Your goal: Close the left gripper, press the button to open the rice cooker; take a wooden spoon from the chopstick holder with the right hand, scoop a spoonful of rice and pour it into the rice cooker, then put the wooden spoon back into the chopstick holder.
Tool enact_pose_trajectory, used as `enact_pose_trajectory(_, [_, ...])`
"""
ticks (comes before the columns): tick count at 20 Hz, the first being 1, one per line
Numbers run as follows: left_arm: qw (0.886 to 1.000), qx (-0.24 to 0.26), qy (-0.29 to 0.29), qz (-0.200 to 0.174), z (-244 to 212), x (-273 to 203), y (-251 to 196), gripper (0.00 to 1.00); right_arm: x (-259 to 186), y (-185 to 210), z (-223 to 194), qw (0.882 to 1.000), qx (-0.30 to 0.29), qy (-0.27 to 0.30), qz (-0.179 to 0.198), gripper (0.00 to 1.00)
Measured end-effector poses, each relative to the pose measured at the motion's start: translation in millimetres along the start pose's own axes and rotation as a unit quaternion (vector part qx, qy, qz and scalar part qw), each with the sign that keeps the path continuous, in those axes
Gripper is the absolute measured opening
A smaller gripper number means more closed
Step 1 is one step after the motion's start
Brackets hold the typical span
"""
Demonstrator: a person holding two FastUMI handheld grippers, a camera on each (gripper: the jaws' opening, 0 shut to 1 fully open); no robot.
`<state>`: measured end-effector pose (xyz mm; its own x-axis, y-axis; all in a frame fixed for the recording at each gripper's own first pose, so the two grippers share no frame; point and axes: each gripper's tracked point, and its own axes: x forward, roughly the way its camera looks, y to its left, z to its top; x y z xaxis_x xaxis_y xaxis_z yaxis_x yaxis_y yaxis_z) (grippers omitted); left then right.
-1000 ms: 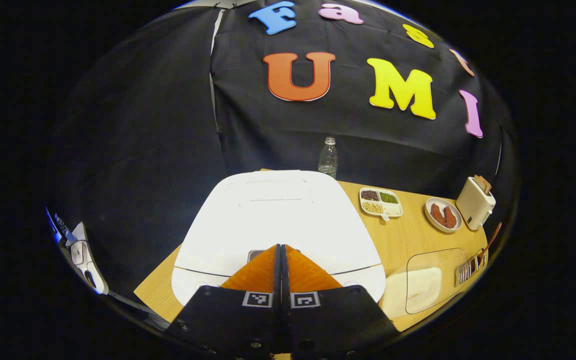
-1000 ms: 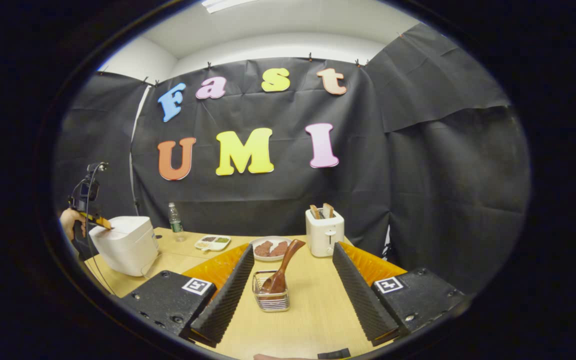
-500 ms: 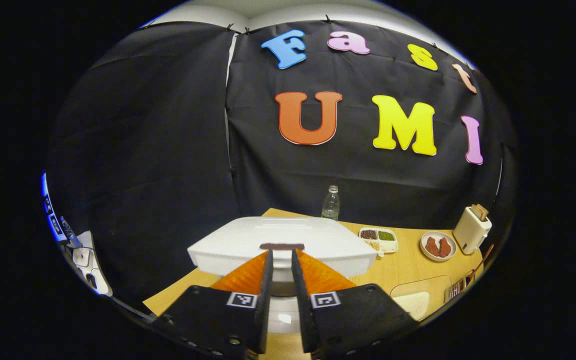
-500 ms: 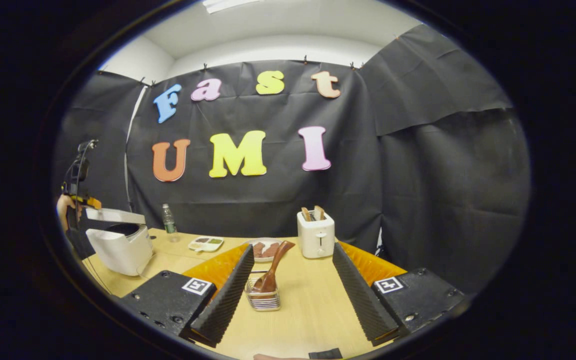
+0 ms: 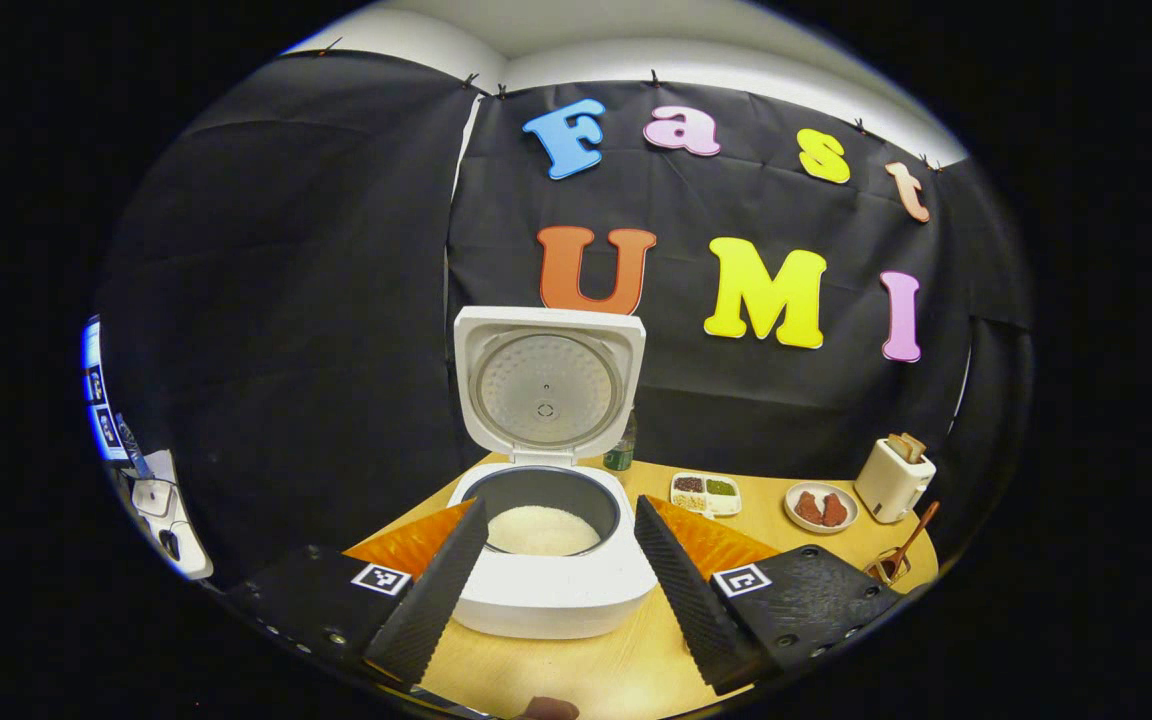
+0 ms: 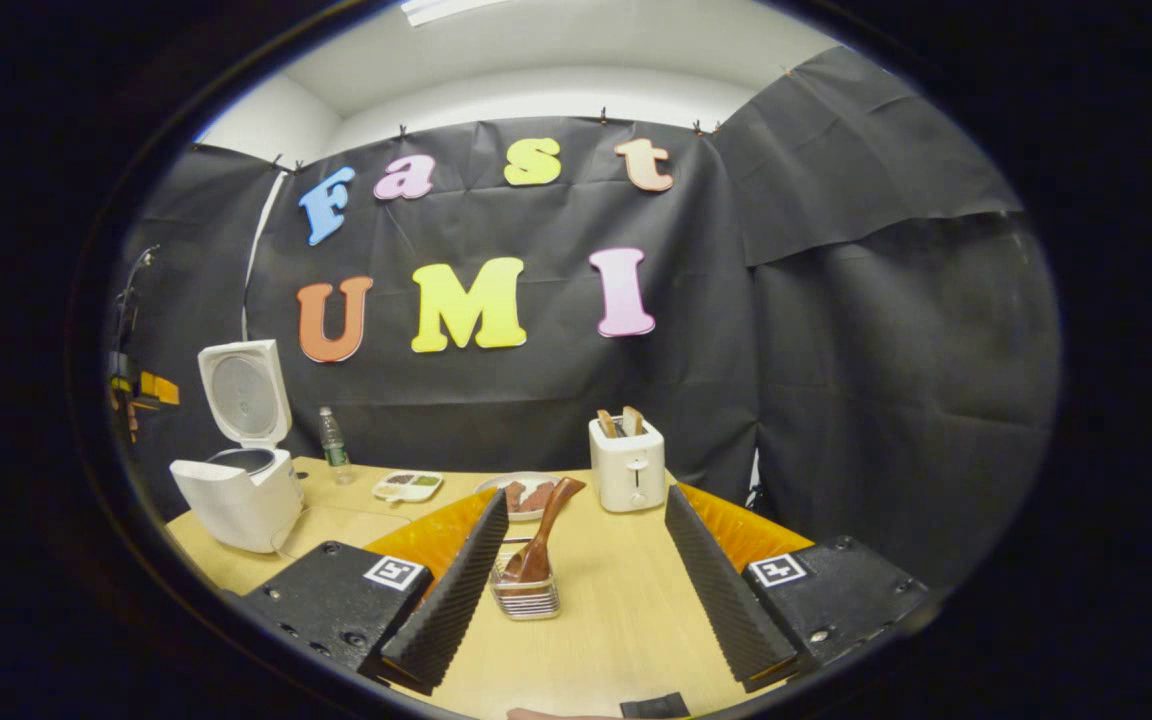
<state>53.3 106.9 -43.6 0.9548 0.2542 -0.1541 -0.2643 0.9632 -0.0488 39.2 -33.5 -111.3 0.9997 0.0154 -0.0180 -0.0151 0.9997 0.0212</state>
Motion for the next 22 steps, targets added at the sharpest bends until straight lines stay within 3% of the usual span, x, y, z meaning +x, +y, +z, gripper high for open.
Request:
enact_pose_trajectory(3, [1.000, 0.000, -0.017, -0.019, -10, -28, -10, 0.94, 14, 0, -9, 1.000, 0.011, 0.012, 0.002, 0.96])
enact_pose_trajectory(4, [0.999, 0.002, -0.022, -0.028, -13, -37, -14, 0.94, 21, 2, -13, 1.000, 0.015, 0.017, 0.004, 1.00])
enact_pose_trajectory(9, [0.996, 0.026, -0.052, -0.064, -32, -81, -33, 0.94, 62, 12, -35, 0.998, 0.050, 0.042, 0.023, 1.00])
enact_pose_trajectory(10, [0.995, 0.029, -0.057, -0.076, -36, -91, -40, 0.94, 74, 16, -41, 0.997, 0.055, 0.050, 0.028, 0.96])
enact_pose_trajectory(11, [0.994, 0.030, -0.062, -0.089, -43, -102, -48, 0.94, 86, 18, -49, 0.996, 0.058, 0.062, 0.031, 1.00])
enact_pose_trajectory(14, [0.990, 0.032, -0.073, -0.116, -56, -124, -63, 0.94, 122, 18, -66, 0.994, 0.061, 0.090, 0.028, 1.00])
enact_pose_trajectory(15, [0.989, 0.034, -0.077, -0.120, -60, -131, -66, 0.94, 133, 20, -73, 0.993, 0.064, 0.099, 0.028, 0.96])
enact_pose_trajectory(16, [0.989, 0.037, -0.082, -0.121, -63, -139, -66, 0.94, 143, 22, -78, 0.992, 0.067, 0.106, 0.031, 1.00])
enact_pose_trajectory(20, [0.986, 0.047, -0.106, -0.120, -64, -162, -70, 0.94, 183, 31, -106, 0.986, 0.077, 0.142, 0.049, 0.99])
enact_pose_trajectory(21, [0.986, 0.047, -0.107, -0.122, -66, -168, -71, 0.94, 191, 32, -113, 0.984, 0.085, 0.151, 0.051, 0.91])
enact_pose_trajectory(22, [0.985, 0.044, -0.108, -0.127, -68, -172, -73, 0.94, 200, 32, -117, 0.981, 0.098, 0.157, 0.050, 0.99])
